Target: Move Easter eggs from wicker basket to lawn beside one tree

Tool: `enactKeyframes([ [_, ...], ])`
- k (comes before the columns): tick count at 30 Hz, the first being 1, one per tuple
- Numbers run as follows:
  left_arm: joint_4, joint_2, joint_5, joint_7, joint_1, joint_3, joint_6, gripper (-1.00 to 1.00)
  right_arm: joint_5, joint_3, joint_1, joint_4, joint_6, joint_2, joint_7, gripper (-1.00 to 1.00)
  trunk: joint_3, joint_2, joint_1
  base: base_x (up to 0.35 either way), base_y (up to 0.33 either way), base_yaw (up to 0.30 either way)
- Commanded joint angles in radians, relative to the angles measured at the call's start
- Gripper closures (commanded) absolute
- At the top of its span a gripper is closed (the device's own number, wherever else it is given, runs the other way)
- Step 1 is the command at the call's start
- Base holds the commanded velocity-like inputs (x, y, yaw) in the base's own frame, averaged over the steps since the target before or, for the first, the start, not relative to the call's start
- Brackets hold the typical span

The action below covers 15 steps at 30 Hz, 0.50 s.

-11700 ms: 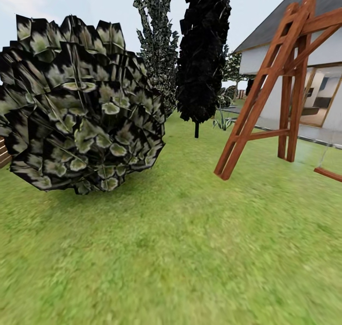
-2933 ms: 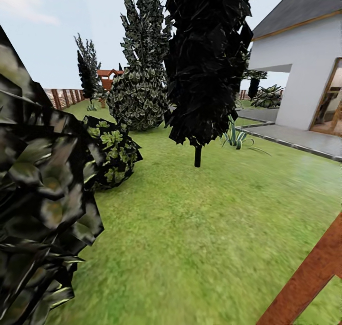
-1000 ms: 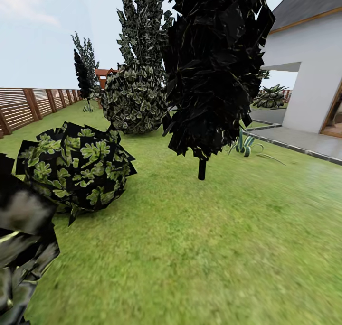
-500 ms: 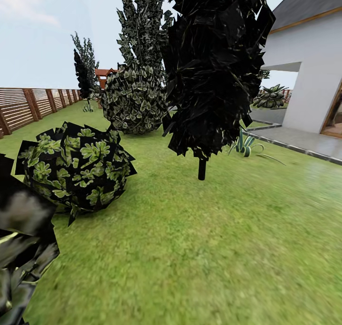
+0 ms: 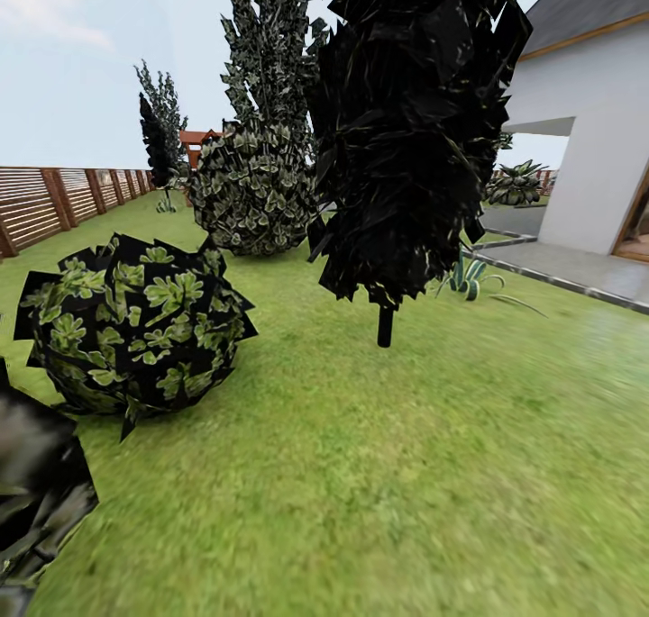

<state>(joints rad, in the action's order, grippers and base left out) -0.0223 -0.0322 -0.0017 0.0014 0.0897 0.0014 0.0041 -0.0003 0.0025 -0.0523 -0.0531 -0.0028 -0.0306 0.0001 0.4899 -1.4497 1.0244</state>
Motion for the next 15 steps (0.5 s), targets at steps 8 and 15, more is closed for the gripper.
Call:
enactKeyframes([
  [8,-0.002,0.000,0.000,0.000,0.001,0.000,0.000,-1.00,-0.001,0.001,-0.001,-0.002,0.000,0.000,0.000,-1.00,0.001,0.000,0.001,0.331,0.000,0.000],
  [15,-0.002,0.000,0.000,0.000,0.001,0.000,0.000,-1.00,0.000,0.000,-0.001,-0.002,0.000,0.000,0.000,-1.00,0.001,0.000,0.001,0.331,0.000,-0.011],
])
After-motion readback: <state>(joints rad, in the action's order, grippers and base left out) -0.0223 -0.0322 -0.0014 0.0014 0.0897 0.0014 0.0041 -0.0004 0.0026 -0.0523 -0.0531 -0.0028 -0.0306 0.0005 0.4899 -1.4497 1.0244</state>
